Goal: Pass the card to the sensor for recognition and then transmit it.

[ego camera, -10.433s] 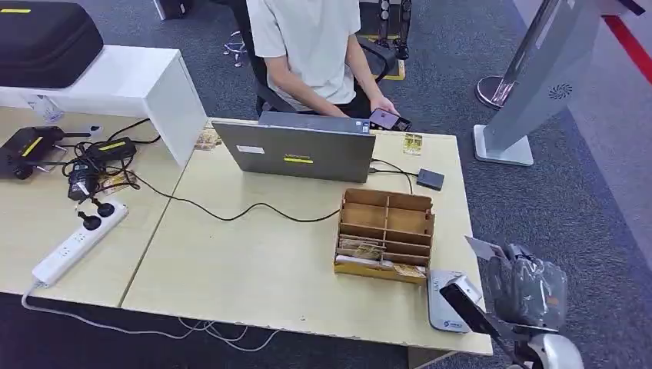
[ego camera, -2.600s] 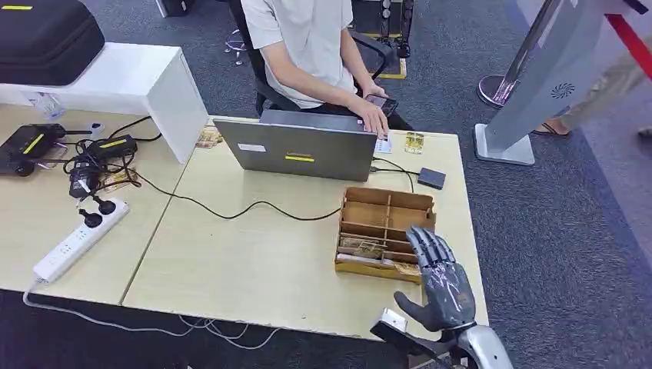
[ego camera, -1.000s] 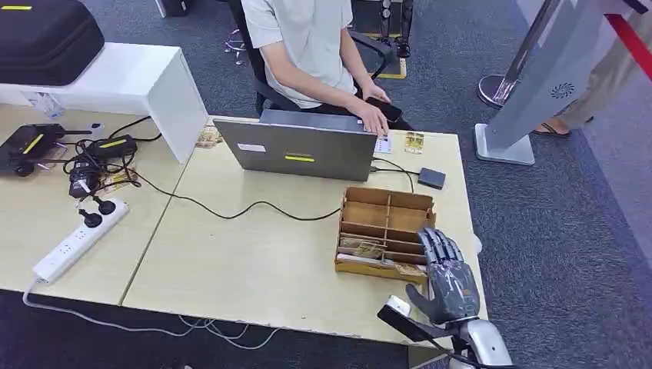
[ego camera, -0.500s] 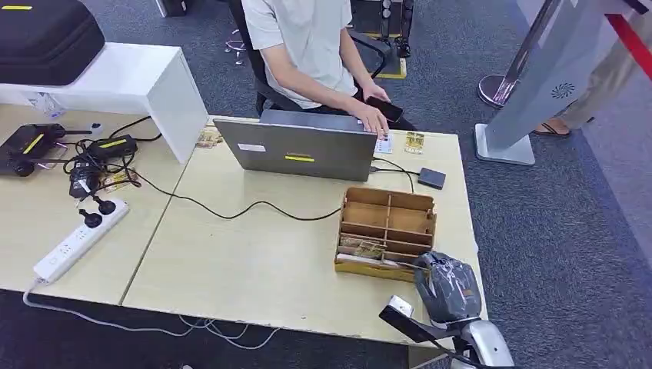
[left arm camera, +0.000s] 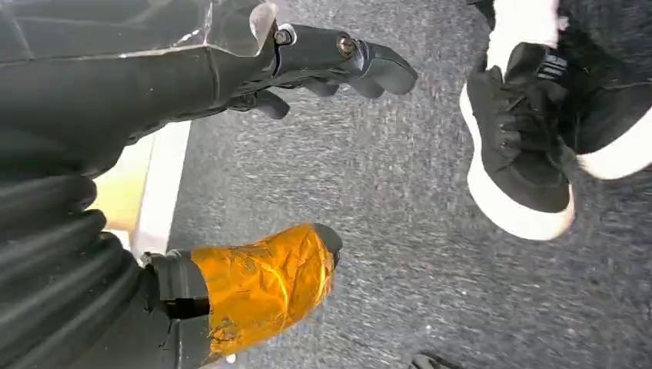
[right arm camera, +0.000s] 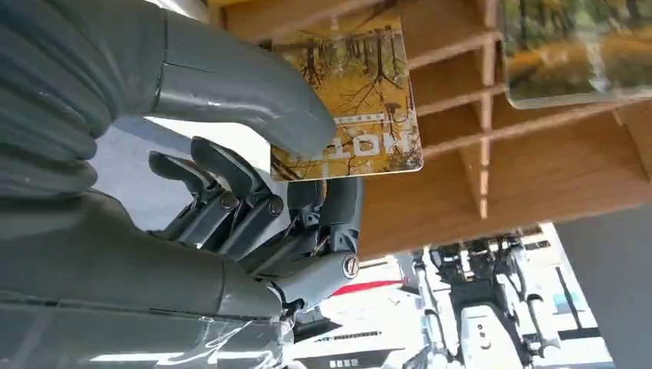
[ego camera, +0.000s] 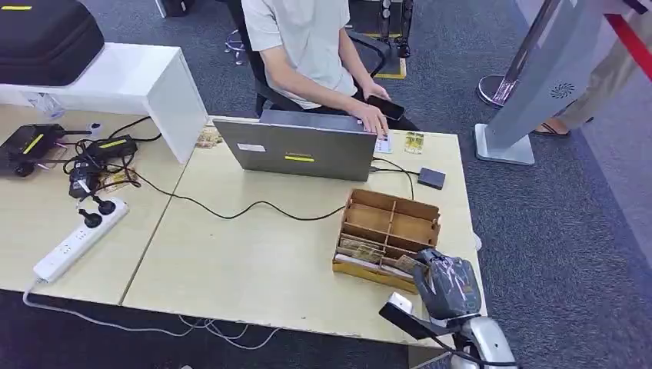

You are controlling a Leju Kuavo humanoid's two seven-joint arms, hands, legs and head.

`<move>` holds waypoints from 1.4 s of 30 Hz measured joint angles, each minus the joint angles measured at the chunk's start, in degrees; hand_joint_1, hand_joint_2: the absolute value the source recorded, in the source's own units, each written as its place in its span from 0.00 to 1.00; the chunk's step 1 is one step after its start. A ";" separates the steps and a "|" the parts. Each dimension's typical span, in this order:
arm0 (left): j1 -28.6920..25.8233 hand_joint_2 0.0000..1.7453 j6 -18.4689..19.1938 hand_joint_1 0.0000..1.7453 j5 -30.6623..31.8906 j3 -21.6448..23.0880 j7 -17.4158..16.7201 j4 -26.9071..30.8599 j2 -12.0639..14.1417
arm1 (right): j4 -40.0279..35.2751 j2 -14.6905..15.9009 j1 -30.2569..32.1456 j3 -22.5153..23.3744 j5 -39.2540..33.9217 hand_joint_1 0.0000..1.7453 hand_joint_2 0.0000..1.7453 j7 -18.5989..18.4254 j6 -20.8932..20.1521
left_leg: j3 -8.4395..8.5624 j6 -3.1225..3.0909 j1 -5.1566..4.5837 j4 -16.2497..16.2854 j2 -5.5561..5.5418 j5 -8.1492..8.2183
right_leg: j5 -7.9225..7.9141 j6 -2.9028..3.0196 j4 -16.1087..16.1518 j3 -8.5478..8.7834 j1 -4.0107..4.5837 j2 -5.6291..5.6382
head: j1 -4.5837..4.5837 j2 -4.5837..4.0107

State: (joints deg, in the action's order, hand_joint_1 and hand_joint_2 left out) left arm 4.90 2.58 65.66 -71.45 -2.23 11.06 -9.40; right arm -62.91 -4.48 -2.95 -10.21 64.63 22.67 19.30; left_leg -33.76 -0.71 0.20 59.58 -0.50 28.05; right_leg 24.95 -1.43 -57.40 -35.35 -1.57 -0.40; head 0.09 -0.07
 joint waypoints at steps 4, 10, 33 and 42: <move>-0.01 1.00 0.00 0.00 0.09 0.00 -0.24 0.00 0.02 | -1.05 -0.17 -1.28 -0.02 -0.28 1.00 1.00 0.20 -0.81 | 0.00 -0.01 0.00 0.00 -0.01 -0.02 | -0.01 -0.01 0.00 0.01 0.00 -0.02 | 0.00 0.00; -0.01 1.00 0.09 0.00 0.72 0.00 -0.61 0.00 0.13 | -1.86 -0.31 -2.90 -0.15 -2.17 1.00 1.00 1.03 -2.45 | -0.02 -0.01 0.00 0.00 0.01 -0.02 | -0.04 0.00 -0.02 0.01 0.00 0.02 | 0.00 0.00; 0.38 1.00 2.08 0.00 5.99 1.60 0.66 0.00 1.92 | 14.70 -5.83 -45.95 -3.82 -12.49 1.00 1.00 -11.64 -14.63 | -0.10 0.10 0.01 0.01 0.26 -0.40 | -0.46 0.08 -0.08 -0.17 0.00 0.26 | 0.00 0.00; 0.35 1.00 2.14 0.00 7.28 3.02 1.27 0.00 1.92 | 24.90 -6.47 -52.67 -2.47 -9.27 1.00 1.00 -16.20 -11.36 | -0.13 0.10 0.00 0.04 0.21 -0.40 | -0.47 0.08 -0.08 -0.17 0.00 0.21 | -0.02 0.00</move>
State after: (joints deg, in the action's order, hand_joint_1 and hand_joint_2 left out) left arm 5.26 4.72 72.94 -68.43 -0.96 11.06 -7.48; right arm -38.01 -10.95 -55.62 -12.68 55.36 6.47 7.93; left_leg -33.89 -0.61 0.20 59.62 -0.29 27.64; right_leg 24.47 -1.35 -57.47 -35.52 -1.57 -0.19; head 0.07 -0.07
